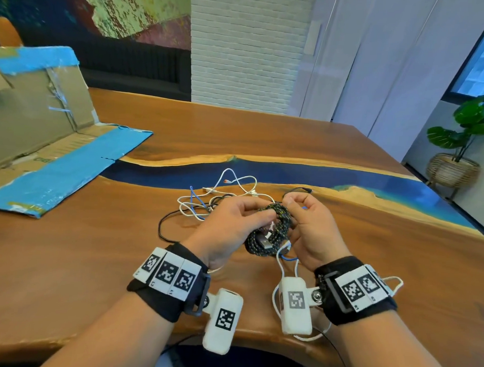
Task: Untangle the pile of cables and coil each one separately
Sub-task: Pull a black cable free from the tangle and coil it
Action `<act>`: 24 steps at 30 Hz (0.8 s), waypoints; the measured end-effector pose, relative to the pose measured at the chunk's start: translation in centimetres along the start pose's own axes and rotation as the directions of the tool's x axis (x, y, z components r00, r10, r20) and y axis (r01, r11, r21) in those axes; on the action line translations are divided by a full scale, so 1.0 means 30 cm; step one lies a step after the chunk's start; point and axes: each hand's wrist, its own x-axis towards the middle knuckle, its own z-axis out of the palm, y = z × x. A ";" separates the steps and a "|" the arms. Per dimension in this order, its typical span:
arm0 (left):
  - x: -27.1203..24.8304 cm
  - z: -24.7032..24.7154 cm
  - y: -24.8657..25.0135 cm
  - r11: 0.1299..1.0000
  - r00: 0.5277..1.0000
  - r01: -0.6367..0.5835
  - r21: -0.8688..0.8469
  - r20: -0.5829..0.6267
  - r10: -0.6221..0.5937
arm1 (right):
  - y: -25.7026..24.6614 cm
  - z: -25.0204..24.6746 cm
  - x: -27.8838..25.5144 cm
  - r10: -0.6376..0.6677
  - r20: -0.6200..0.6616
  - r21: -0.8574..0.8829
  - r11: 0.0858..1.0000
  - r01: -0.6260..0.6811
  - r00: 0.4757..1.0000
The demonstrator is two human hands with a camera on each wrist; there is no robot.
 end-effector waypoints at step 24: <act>0.008 -0.006 0.031 0.966 0.998 -0.057 0.251 -0.013 0.062 | 0.022 0.014 -0.018 0.169 0.184 0.086 0.979 -0.187 0.968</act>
